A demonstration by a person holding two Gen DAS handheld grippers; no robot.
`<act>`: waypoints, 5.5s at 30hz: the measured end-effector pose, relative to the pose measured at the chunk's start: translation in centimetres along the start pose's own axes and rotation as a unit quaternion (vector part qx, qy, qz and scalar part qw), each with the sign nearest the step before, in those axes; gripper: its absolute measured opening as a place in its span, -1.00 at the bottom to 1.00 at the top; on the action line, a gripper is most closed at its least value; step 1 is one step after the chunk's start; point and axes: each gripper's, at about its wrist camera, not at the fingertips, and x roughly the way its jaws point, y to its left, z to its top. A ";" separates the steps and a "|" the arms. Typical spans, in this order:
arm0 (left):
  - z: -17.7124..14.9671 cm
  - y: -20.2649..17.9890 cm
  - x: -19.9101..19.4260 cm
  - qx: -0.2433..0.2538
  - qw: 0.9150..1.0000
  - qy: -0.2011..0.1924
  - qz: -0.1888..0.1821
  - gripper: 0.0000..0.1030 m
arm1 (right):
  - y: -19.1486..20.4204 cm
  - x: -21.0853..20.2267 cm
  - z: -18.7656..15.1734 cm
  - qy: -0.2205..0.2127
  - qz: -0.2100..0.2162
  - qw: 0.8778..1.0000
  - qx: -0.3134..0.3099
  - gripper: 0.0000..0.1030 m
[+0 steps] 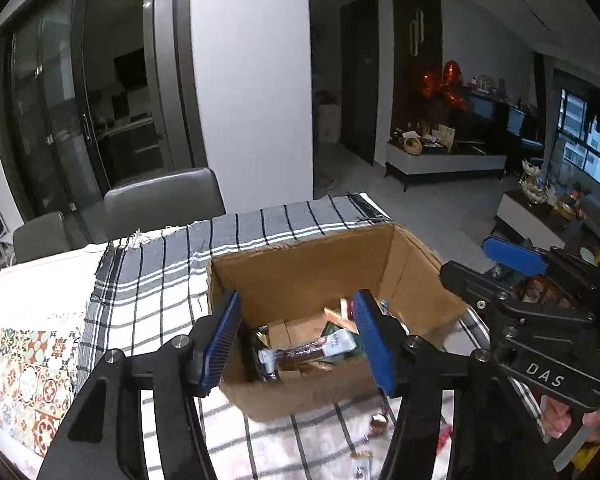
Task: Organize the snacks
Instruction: 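Carry the stick bar and cracker pack over the box and open both grippers, then return to the snacks and grasp the red hawthorn pouch with the right gripper, then grasp the white-and-gold bar with the left gripper, then carry the hawthorn pouch and white-gold bar over the box and open both grippers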
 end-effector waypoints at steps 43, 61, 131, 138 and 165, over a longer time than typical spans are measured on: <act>-15.0 -3.6 4.9 -0.030 0.983 0.179 -0.007 0.22 | -0.2 4.8 -17.2 0.227 0.043 0.973 -0.015 0.18; -17.0 -4.4 6.1 -0.023 0.977 0.209 -0.033 0.20 | -0.7 3.8 -17.4 0.200 0.019 0.979 -0.008 -0.23; -1.0 0.1 -1.7 -0.030 0.999 0.017 -0.041 -0.61 | 2.3 -2.9 -1.5 0.021 0.043 0.999 -0.001 -0.22; 0.7 1.1 0.5 -0.036 0.998 0.024 -0.043 -0.61 | 2.2 -0.4 0.7 0.015 0.048 0.999 -0.011 -0.22; -2.5 1.8 -0.9 -0.030 1.000 0.008 0.005 0.09 | 2.1 -0.8 -2.1 0.001 0.026 1.000 0.001 0.03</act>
